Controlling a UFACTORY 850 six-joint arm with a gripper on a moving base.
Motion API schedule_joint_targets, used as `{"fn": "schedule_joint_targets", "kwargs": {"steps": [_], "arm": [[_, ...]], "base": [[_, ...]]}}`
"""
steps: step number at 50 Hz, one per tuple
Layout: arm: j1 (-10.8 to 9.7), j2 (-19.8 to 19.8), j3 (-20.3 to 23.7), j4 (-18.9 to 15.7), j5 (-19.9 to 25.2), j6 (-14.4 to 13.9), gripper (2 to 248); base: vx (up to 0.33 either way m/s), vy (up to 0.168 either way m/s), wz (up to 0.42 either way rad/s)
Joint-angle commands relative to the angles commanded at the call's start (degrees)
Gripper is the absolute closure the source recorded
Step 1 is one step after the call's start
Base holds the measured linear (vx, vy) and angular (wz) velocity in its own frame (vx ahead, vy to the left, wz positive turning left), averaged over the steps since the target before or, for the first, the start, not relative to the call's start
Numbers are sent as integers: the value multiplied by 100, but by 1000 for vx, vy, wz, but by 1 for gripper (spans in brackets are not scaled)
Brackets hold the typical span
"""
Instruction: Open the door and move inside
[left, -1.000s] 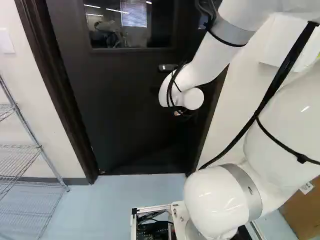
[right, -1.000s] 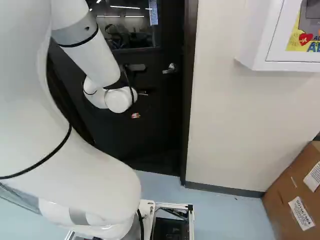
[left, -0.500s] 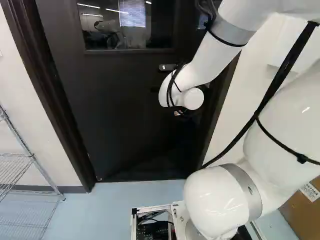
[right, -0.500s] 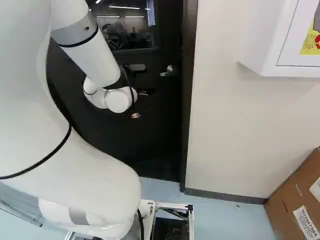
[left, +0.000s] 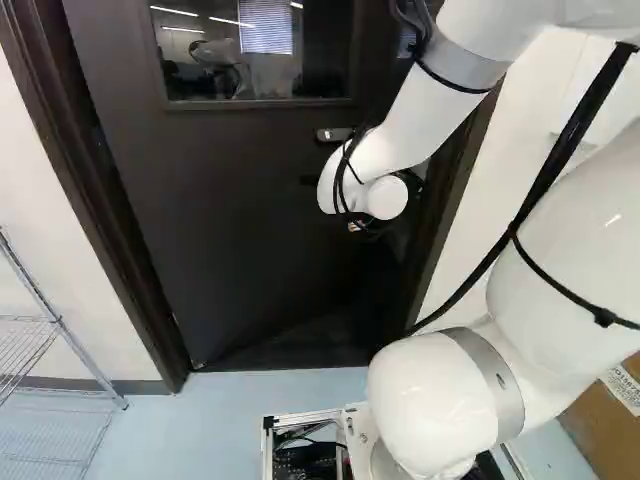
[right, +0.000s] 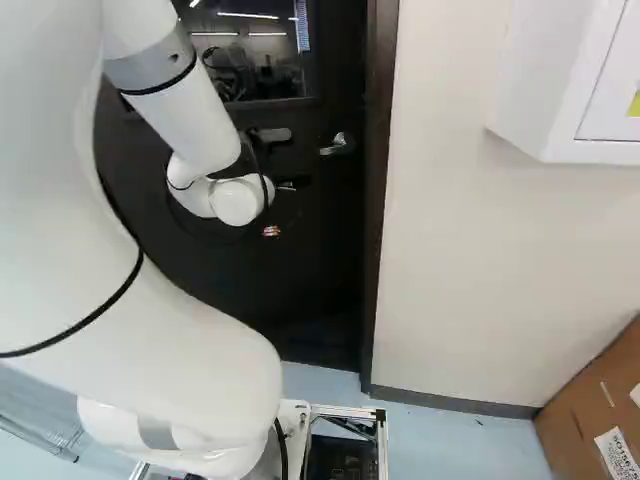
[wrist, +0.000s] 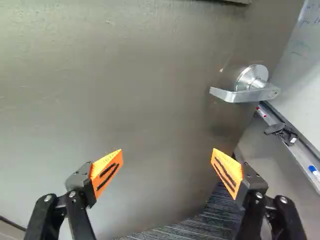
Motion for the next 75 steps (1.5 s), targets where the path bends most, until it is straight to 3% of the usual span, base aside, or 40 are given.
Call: {"fn": "schedule_joint_targets", "kwargs": {"steps": [48,75], "arm": [[0,0,0,0,0,0,3],[-15,-286,-273,0,0,0,3]], "base": [[31,2,4],[1,0,0]]}}
